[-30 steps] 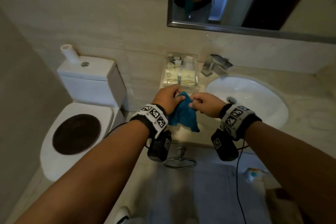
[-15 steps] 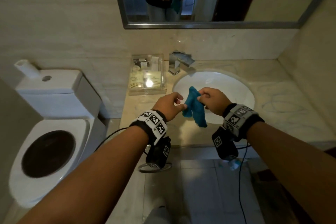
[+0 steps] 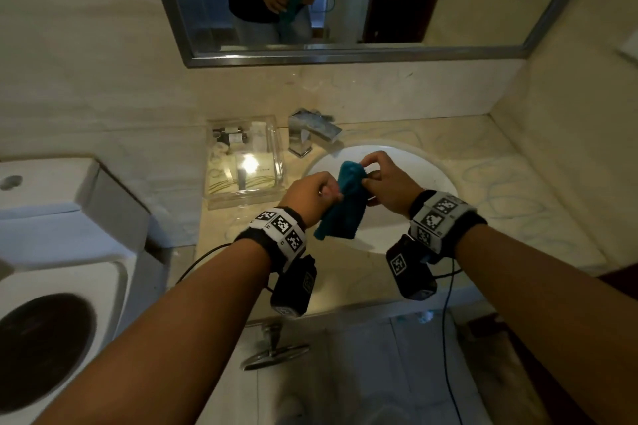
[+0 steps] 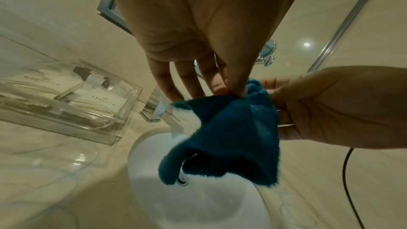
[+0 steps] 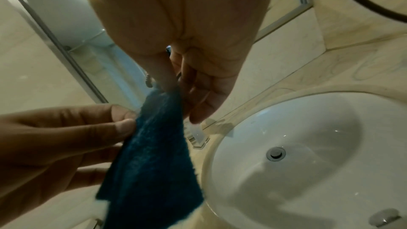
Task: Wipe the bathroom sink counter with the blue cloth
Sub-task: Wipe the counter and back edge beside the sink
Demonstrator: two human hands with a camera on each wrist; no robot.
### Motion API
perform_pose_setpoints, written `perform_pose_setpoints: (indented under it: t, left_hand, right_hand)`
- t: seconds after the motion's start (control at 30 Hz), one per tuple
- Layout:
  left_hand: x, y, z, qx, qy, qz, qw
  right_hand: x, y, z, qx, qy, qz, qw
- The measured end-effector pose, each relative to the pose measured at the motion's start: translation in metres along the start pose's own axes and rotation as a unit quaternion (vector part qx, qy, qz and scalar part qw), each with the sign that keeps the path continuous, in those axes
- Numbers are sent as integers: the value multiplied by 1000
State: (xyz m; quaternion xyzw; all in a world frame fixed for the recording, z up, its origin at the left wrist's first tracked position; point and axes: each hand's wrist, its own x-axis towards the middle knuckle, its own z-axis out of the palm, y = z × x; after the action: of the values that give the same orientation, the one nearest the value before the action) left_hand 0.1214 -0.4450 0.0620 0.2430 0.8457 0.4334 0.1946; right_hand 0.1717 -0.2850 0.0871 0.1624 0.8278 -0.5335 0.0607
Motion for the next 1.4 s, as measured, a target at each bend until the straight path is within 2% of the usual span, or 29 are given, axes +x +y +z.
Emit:
perform_pose_setpoints:
  t: [0.3,0.4,0.53,0.67,0.8,0.93,1.1,1.27,1.4]
  left_hand:
    - [43,29,19,20,58,15,998]
    - [68,46,35,30,70,10,997]
    - [104,69,58,48,86,-9,995]
    - [125,86,84,20,124,-41,991]
    - [130,88,108,25,103,-78,991]
    - [139,96,125,-26,38,-104,994]
    - [151,94,122,-20,45,-118,992]
    - [166,78,115,-9,43,-110,993]
    - [180,66,107,1,43,-93,995]
  right_hand:
    - [35,10,-41,38,27,25,999]
    - [45,19,-72,57,4,24,998]
    - [62,40,-119,-17,-77,0,997]
    - [81,58,-156,4,-77,-7,997]
    - [99,68,-173,47,-59,-2,997]
    - [114,74,-172,105,-64,-1,992]
    - [129,83,-171,114,-76,-7,990]
    - [143,91,-177,80,-112,-25,990]
    - [158,91,-180,-2,-150,-20,988]
